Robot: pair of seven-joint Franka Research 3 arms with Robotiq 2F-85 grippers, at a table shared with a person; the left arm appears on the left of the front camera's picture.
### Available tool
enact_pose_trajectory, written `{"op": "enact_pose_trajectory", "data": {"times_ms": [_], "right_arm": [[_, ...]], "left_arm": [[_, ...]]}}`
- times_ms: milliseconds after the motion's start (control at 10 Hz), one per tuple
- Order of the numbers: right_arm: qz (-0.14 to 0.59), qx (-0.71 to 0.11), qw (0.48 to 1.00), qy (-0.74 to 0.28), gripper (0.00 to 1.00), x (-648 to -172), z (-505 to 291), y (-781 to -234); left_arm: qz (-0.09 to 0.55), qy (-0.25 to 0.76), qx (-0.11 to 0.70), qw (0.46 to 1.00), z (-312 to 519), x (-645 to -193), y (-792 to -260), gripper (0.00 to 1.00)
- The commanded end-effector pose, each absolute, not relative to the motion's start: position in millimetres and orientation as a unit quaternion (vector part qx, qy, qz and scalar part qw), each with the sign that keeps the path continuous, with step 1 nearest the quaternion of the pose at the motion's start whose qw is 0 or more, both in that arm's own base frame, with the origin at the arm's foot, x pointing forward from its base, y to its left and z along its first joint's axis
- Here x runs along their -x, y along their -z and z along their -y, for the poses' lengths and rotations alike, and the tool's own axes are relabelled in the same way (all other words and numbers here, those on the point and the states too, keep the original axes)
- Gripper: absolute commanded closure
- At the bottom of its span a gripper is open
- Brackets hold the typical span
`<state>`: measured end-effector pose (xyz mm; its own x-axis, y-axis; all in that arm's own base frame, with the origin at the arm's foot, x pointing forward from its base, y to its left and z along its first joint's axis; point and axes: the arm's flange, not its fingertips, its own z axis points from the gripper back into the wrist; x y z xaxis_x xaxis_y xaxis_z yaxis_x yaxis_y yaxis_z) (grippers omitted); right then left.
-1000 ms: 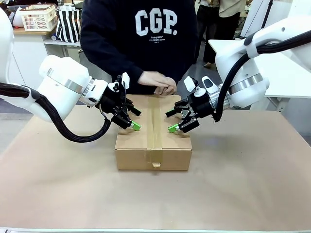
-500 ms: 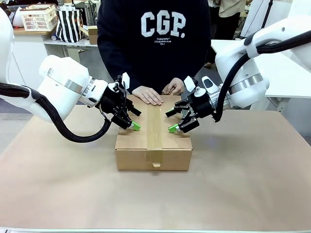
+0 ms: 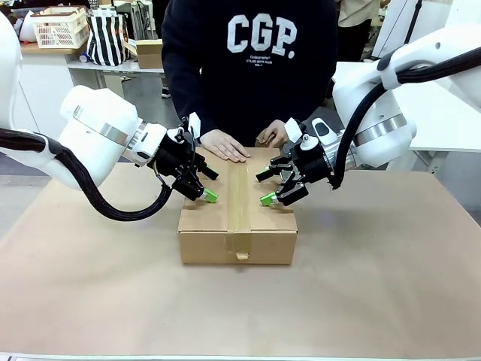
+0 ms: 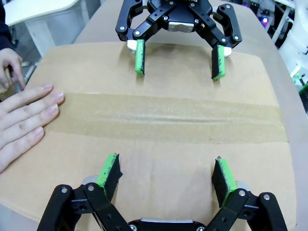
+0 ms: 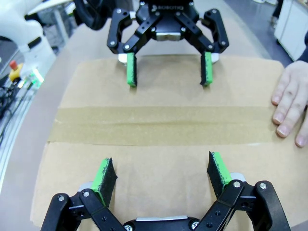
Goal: Pack the gift set into the box.
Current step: Press and hold the closed box until the human finishes sealing it.
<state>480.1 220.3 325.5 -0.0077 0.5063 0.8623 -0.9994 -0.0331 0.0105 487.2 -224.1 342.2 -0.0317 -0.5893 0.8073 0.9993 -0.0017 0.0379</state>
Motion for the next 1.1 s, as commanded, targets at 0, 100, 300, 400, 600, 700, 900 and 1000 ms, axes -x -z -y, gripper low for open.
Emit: {"op": "enact_pose_trajectory", "data": {"times_ms": [0, 100, 300, 400, 600, 700, 900, 1000], "right_arm": [[0.344, -0.357, 0.602, -0.626, 0.00, -480, -220, -323], [0.344, -0.357, 0.602, -0.626, 0.00, -480, -220, -323], [0.344, -0.357, 0.602, -0.626, 0.00, -480, -220, -323], [0.344, -0.357, 0.602, -0.626, 0.00, -480, -220, -323], [0.344, -0.357, 0.602, -0.626, 0.00, -480, -220, -323], [0.342, -0.360, 0.605, -0.622, 0.00, -480, -220, -326], [0.317, -0.337, 0.610, -0.643, 0.00, -481, -228, -352], [0.341, -0.359, 0.603, -0.625, 0.00, -480, -221, -329]], "left_arm": [[0.331, 0.637, 0.310, 0.623, 224, -486, -340, 0.00], [0.331, 0.637, 0.310, 0.623, 224, -486, -340, 0.00], [0.331, 0.637, 0.310, 0.623, 224, -486, -340, 0.00], [0.331, 0.637, 0.310, 0.623, 224, -486, -340, 0.00], [0.331, 0.637, 0.310, 0.623, 224, -486, -340, 0.00], [0.333, 0.637, 0.308, 0.623, 224, -487, -343, 0.00], [0.334, 0.660, 0.296, 0.604, 226, -491, -371, 0.00], [0.333, 0.642, 0.305, 0.619, 225, -488, -347, 0.00]]}}
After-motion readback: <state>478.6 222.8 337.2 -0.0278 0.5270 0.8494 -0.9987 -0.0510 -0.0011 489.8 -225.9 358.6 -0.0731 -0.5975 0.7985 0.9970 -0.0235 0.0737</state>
